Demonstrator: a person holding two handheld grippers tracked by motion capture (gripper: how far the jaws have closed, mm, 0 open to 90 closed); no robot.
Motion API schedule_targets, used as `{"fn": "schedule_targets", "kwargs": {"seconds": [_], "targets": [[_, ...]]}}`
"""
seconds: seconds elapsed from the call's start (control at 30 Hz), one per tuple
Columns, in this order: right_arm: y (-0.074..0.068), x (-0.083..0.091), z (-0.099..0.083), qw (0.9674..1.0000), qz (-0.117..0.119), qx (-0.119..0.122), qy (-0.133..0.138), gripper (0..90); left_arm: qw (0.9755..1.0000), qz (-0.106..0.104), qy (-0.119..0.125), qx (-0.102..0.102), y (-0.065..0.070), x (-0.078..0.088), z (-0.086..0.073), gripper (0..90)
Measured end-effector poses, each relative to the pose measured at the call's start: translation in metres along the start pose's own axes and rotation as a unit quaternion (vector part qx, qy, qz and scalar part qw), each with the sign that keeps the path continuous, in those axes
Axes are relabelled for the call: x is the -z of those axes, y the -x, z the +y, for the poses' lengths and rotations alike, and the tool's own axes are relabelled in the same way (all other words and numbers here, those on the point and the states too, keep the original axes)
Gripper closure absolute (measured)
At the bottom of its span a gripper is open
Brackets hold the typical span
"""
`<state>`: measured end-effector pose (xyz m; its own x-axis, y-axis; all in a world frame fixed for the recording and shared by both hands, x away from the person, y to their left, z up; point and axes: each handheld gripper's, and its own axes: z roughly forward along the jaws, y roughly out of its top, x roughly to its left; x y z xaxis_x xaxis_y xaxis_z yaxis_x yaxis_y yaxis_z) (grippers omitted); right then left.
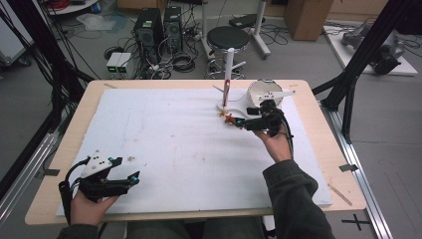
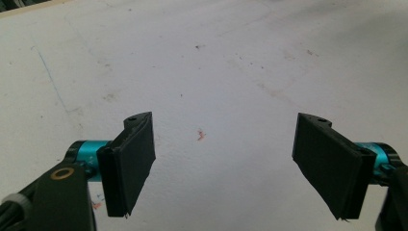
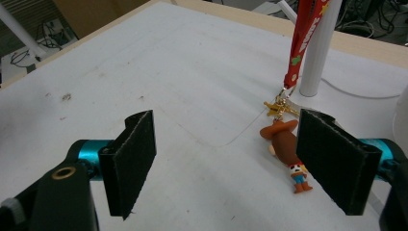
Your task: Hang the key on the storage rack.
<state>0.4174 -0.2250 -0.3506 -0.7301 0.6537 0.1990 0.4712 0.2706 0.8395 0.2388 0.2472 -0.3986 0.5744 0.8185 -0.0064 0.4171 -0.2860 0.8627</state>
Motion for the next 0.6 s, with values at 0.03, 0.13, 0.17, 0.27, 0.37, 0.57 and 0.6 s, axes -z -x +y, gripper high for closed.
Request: {"fn": "schedule_targets", "kwargs": {"seconds": [0.03, 0.13, 0.17, 0.27, 0.37, 0.57, 0.6], "targets": [[0.000, 0.001, -0.001, 1.0000, -0.001, 0.001, 0.001, 20.8, 1.0000, 0.000, -0.001, 0.000, 0.000, 0.000, 0.000, 23.2], [-0.001, 0.002, -0.005, 1.0000, -0.001, -0.004, -0.005, 19.5, 1.0000, 0.000, 0.000, 0.001, 0.001, 0.001, 0.000, 23.2], [-0.001, 0.003, -0.006, 1.0000, -0.002, -0.002, -0.002, 19.5, 1.0000, 0.000, 0.000, 0.000, 0.000, 0.001, -0.001, 23.2], [-0.002, 0.004, -0.010, 1.0000, -0.002, -0.001, -0.001, 18.6, 1.0000, 0.001, 0.002, 0.003, 0.002, 0.001, -0.001, 23.2], [-0.003, 0.006, -0.014, 1.0000, -0.006, 0.002, 0.000, 17.9, 1.0000, 0.000, 0.000, 0.001, 0.002, 0.002, -0.001, 23.2], [-0.004, 0.010, -0.018, 1.0000, -0.006, 0.000, 0.000, 15.9, 1.0000, 0.001, 0.001, 0.001, 0.001, 0.001, -0.001, 23.2], [-0.005, 0.011, -0.018, 1.0000, -0.006, 0.002, 0.001, 15.9, 1.0000, 0.000, 0.000, 0.001, 0.001, 0.001, -0.001, 23.2]]}}
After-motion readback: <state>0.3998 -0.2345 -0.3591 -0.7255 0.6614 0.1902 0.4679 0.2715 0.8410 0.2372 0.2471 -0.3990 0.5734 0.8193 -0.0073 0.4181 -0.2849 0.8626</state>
